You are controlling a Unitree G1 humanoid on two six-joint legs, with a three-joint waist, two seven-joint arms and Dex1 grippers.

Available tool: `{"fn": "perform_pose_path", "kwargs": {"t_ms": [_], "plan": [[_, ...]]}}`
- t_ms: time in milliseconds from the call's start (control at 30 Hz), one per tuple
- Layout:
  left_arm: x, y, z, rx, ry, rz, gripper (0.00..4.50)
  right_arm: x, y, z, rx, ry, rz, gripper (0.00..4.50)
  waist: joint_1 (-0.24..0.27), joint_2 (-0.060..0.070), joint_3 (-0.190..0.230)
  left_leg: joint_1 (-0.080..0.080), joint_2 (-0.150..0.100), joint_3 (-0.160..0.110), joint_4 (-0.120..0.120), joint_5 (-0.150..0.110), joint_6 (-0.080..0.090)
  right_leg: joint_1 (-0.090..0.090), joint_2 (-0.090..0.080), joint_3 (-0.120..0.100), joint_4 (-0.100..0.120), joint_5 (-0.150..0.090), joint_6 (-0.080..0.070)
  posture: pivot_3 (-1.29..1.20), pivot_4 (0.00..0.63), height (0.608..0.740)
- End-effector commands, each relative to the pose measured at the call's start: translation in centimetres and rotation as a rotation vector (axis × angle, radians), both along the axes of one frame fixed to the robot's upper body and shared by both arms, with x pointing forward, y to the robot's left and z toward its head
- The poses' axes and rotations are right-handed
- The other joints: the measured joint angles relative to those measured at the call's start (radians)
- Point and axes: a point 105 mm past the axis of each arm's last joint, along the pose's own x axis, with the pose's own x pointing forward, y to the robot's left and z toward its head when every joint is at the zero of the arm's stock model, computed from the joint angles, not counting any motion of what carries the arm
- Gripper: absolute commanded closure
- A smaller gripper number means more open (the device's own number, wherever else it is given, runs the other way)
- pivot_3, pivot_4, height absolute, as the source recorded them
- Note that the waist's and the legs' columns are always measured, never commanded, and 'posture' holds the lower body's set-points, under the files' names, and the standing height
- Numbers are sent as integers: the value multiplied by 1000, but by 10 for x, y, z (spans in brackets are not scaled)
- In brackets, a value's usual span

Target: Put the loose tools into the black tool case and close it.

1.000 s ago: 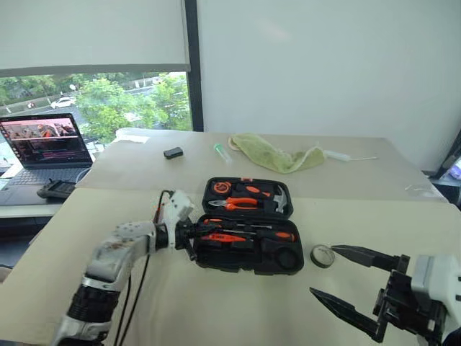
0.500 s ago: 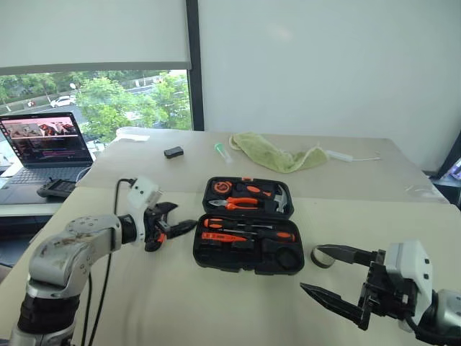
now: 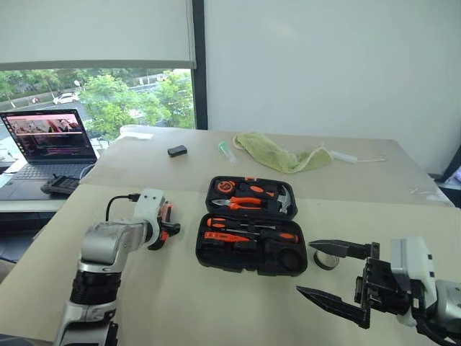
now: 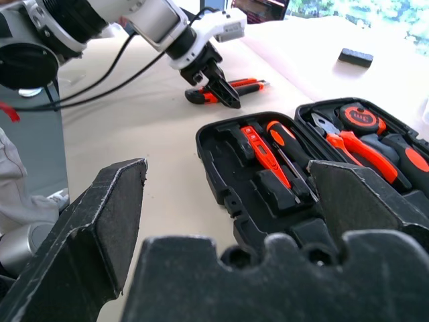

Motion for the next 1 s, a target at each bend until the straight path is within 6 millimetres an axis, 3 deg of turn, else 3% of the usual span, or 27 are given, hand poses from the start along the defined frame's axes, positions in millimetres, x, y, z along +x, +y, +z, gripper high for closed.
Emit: {"fn": "perform_pose_path", "kwargs": {"t_ms": [33,200,367,567,667,733,800,900,1000], "plan": [[-1,11,-17,16,42,62,1204,-4,4,11,-2,-63,21,0,1,1,-1,0,0,0,0,0,-1,0,-1,0,1,0,0,0,150,740],[0,7,-15,18,17,31,2800,-3,5,11,3,-70,15,0,1,3,-2,1,0,0,0,1,-1,0,-7,-1,1,0,-1,0,150,740],[5,3,4,-47,-82,3,2854,-2,6,11,10,-70,10,0,3,3,-2,0,0,0,0,1,-1,-1,-8,-1,1,0,-1,0,150,740],[13,-16,55,-173,-303,-166,2854,-1,7,11,24,-78,-2,0,3,0,0,-4,0,-1,0,1,-1,-3,-9,-2,1,0,-1,0,150,740],[10,-36,75,-192,-379,-364,2854,0,7,11,27,-80,-13,0,2,-1,1,-6,0,-2,0,0,-1,-4,-9,-2,-1,0,-1,0,150,740],[-10,-65,88,-273,-353,-654,2854,-2,5,8,15,-68,-31,0,2,0,1,-7,0,-2,-1,0,-1,-5,-9,-2,-3,0,-1,0,150,740],[-30,-82,92,-248,-319,-903,2854,-4,2,4,-1,-48,-45,0,2,0,1,-7,0,-2,-2,0,-1,-4,-8,-3,-5,0,-1,0,150,740],[-48,-91,82,-106,-269,-1189,2854,-9,-3,-1,-23,-19,-66,0,1,3,1,-7,-1,-1,-2,1,-2,-3,-5,-5,-8,0,-2,0,150,740],[-48,-90,60,98,-221,-1403,2854,-16,-8,-7,-55,15,-96,0,2,4,1,-6,-1,2,-2,-2,2,-2,-4,-4,-11,-3,-6,0,150,740]]}}
